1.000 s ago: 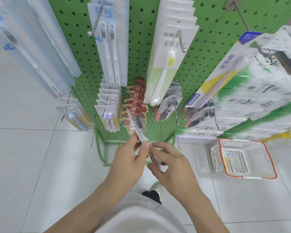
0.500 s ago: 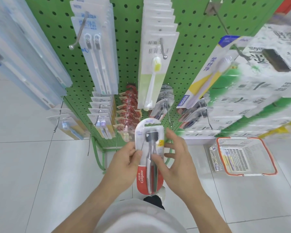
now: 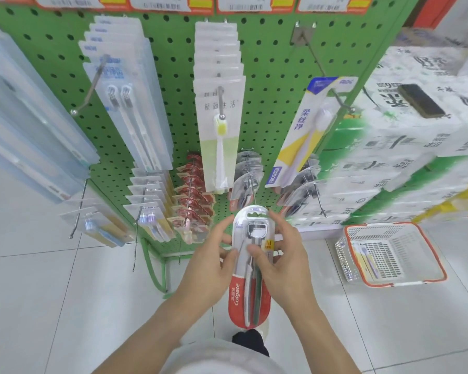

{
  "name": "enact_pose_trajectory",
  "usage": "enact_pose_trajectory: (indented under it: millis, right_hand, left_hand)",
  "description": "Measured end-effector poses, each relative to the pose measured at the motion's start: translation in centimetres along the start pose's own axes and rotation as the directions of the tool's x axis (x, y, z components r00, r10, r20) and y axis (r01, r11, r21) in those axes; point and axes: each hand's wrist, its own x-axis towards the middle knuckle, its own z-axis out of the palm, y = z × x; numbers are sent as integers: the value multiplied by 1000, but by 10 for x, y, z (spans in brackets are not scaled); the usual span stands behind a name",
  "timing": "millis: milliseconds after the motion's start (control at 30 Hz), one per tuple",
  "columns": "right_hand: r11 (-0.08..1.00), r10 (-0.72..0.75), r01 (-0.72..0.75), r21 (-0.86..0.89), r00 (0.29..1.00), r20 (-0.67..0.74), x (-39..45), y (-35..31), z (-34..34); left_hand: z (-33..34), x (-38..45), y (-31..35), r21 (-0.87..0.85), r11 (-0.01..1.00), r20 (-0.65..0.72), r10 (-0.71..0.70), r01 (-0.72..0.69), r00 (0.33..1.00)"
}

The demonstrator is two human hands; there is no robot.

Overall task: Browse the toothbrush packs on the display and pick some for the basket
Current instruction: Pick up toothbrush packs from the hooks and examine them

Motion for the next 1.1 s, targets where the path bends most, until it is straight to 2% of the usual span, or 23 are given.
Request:
enact_pose_trajectory:
  millis: [167,300,533,867,1100]
  right_hand:
    - [999,49,-49,-11,999,10,5,11,2]
    - [999,33,-32,-26,999,21,9,13,2]
    - [999,34,-34,-34,999,10,14,15,2]
    - [999,27,-26,28,999,-28,8,19,4]
    - [995,77,-75,66,997,-22,14,21,7]
  left_hand:
    - [12,6,-2,53,998,36,32,-33,999]
    - [17,10,-2,102,991,68,85,-92,994]
    - [24,18,-2,158,983,81,84,-96,993]
    - [24,18,-2,138,989,32,53,-57,998]
    - [26,18,-7,220,974,9,62,-62,998]
